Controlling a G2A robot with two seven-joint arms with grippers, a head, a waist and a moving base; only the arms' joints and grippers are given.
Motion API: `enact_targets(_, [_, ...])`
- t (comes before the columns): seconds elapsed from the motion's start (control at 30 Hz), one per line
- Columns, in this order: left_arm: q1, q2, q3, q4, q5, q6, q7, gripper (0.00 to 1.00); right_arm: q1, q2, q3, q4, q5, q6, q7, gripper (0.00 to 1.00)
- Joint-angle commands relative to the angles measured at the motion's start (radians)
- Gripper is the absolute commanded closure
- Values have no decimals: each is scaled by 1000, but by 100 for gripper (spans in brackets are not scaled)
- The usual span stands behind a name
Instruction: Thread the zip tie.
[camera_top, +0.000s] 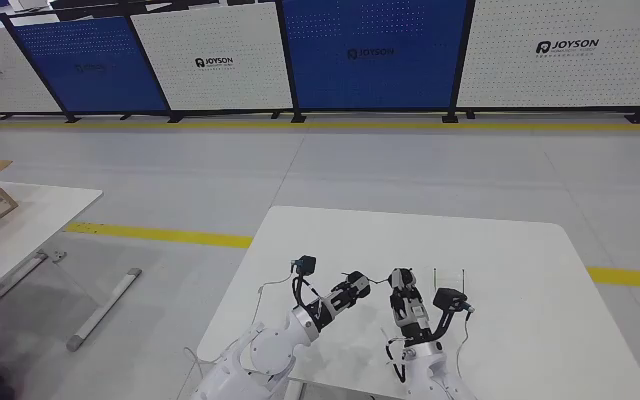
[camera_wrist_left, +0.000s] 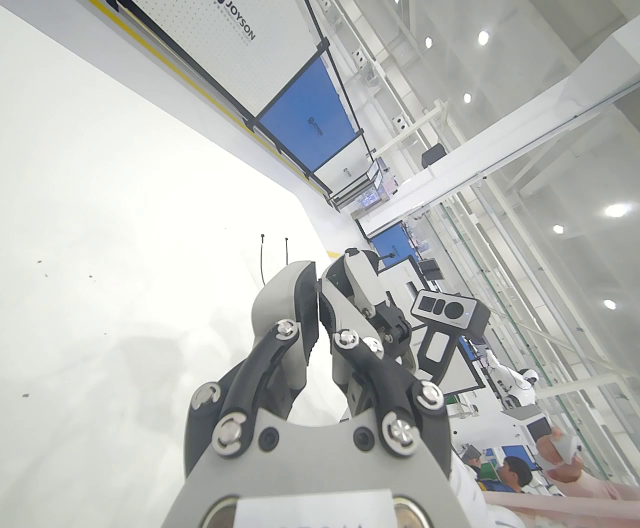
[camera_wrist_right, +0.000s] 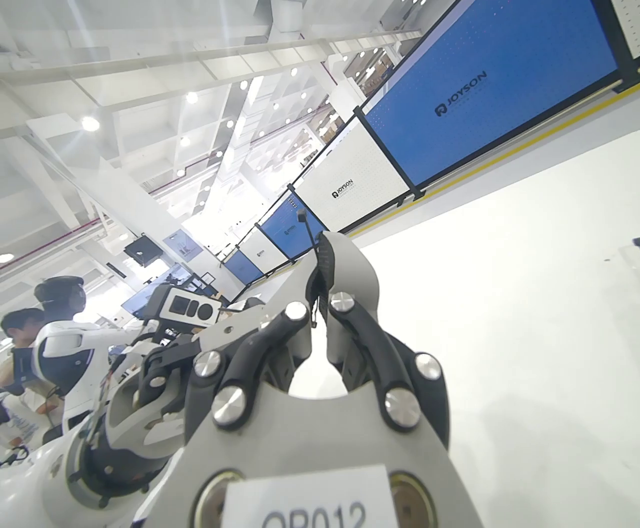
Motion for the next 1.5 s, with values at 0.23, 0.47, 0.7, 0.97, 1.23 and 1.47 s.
enact_targets(0.23, [-1, -3, -2, -2, -84, -13, 0, 100, -11, 1, 3, -11, 3, -48, -12, 100])
enact_targets(0.47, [6, -1, -7, -11, -99, -22, -4, 100, -10, 1, 14, -5, 15, -48, -12, 100])
enact_targets(0.7, [12, 1, -10, -8, -90, -25, 7, 100, -30, 1, 22, -36, -12, -21, -62, 100])
enact_targets(0.97, [14, 2, -9, -8, -99, -31, -1, 100, -35, 0, 27, -40, 2, -3, -60, 100])
enact_targets(1.23, [14, 2, -9, -8, -99, -31, -1, 100, -35, 0, 27, -40, 2, -3, -60, 100])
enact_targets(1.47, [14, 2, -9, -8, -99, -31, -1, 100, -35, 0, 27, -40, 2, -3, -60, 100])
